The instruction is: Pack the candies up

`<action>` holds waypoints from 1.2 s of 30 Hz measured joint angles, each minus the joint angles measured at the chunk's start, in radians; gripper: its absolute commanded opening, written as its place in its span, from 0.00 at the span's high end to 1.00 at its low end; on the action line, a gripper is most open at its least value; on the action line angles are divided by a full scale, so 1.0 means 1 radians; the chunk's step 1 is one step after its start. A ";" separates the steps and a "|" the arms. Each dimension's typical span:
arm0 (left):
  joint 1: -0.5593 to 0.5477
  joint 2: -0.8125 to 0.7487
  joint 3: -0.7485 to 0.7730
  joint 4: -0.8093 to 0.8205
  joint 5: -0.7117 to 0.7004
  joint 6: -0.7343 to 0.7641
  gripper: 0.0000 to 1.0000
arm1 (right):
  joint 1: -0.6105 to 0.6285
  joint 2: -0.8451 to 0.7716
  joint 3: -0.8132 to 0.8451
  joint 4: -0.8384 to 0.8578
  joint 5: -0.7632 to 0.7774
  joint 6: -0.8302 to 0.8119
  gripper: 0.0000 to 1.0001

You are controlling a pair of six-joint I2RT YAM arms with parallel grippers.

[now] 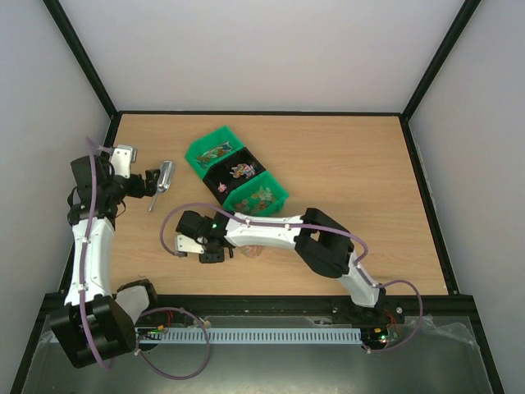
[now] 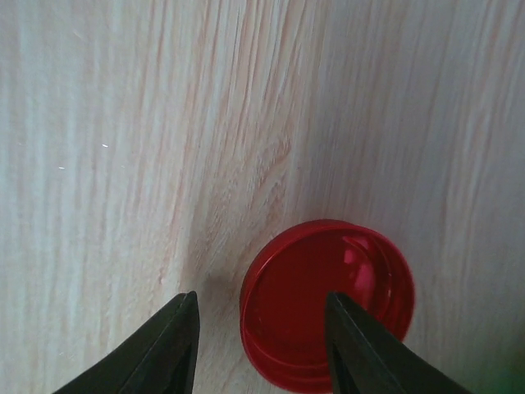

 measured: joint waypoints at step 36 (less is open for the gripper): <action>0.000 0.008 0.256 -0.169 0.106 0.199 0.01 | -0.196 -0.156 0.183 -0.084 -0.458 0.107 0.98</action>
